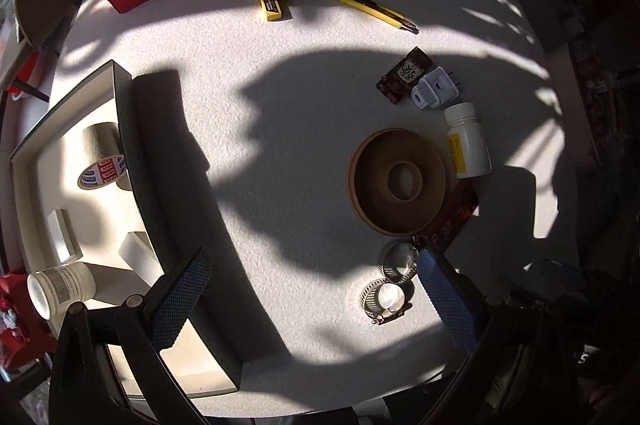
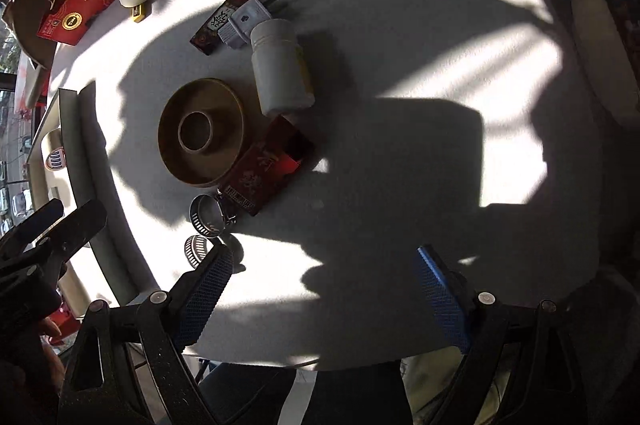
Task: Organize rigid objects
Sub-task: 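Move the left tool to the brown ring while the right approaches the small white pill bottle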
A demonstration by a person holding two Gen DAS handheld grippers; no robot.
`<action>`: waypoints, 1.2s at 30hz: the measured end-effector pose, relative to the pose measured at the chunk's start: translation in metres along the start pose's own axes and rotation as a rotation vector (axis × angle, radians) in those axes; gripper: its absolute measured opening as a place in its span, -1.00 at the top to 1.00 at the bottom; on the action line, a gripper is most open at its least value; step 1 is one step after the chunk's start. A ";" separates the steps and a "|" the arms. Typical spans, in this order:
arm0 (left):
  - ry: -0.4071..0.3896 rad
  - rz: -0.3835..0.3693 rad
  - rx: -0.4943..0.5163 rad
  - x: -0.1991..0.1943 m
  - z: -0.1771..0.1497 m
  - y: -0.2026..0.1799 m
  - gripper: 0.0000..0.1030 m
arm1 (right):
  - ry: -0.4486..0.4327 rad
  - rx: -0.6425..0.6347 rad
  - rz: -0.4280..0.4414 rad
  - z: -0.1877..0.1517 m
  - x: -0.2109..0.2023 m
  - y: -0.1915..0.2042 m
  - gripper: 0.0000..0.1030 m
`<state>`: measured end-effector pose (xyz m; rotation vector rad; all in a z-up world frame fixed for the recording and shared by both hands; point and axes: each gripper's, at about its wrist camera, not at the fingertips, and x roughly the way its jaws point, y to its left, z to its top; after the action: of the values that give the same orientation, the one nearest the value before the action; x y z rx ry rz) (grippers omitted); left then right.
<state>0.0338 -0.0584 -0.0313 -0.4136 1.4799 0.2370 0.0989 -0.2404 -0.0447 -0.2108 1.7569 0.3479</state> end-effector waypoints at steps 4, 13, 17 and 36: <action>0.000 0.021 0.004 0.023 0.022 -0.025 -0.99 | 0.017 0.005 0.000 -0.006 0.004 -0.019 -0.80; 0.002 0.036 0.011 0.056 0.051 -0.054 -0.99 | 0.032 -0.009 0.012 -0.003 0.008 -0.034 -0.80; 0.027 0.091 0.050 0.069 0.047 -0.062 -0.99 | 0.024 -0.023 0.016 0.004 0.009 -0.025 -0.80; -0.001 0.083 0.015 0.064 0.059 -0.012 -1.00 | -0.067 -0.146 0.048 0.122 0.005 0.056 -0.80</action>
<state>0.0978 -0.0515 -0.0907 -0.3402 1.4982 0.2915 0.1914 -0.1456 -0.0653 -0.2588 1.6741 0.5134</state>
